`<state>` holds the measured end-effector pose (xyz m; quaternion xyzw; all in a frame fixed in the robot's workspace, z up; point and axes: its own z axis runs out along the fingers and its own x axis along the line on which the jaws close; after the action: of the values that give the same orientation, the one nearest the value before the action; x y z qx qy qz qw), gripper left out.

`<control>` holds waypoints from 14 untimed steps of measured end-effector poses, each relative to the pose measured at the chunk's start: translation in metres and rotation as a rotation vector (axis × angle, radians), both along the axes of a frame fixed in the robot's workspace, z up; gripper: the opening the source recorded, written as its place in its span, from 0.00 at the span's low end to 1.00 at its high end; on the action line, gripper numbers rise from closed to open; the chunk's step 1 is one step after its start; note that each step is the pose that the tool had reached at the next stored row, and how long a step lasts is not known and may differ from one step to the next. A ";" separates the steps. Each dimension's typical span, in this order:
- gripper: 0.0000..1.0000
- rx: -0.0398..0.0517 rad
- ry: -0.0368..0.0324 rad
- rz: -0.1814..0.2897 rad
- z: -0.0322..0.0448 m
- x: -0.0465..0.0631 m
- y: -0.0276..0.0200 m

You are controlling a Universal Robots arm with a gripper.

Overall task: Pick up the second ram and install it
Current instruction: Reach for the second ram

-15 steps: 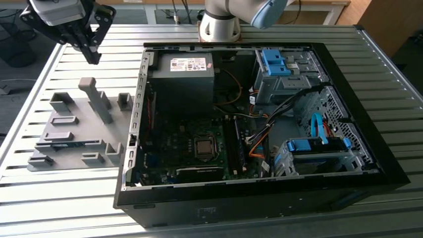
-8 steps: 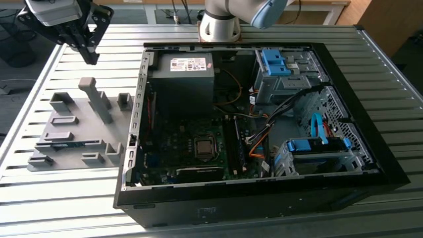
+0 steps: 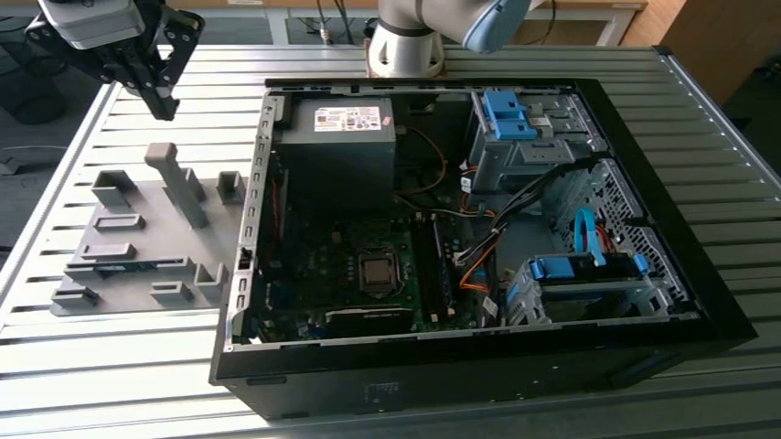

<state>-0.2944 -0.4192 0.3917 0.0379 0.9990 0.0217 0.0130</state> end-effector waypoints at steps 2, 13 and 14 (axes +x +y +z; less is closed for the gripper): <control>0.11 0.0000 0.0000 0.000 0.0000 -0.001 -0.0002; 0.11 0.0000 0.0000 0.000 -0.0001 -0.010 -0.0012; 0.11 0.0001 -0.0001 0.000 -0.0002 -0.011 -0.0013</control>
<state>-0.3054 -0.4205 0.3916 0.0378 0.9990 0.0217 0.0131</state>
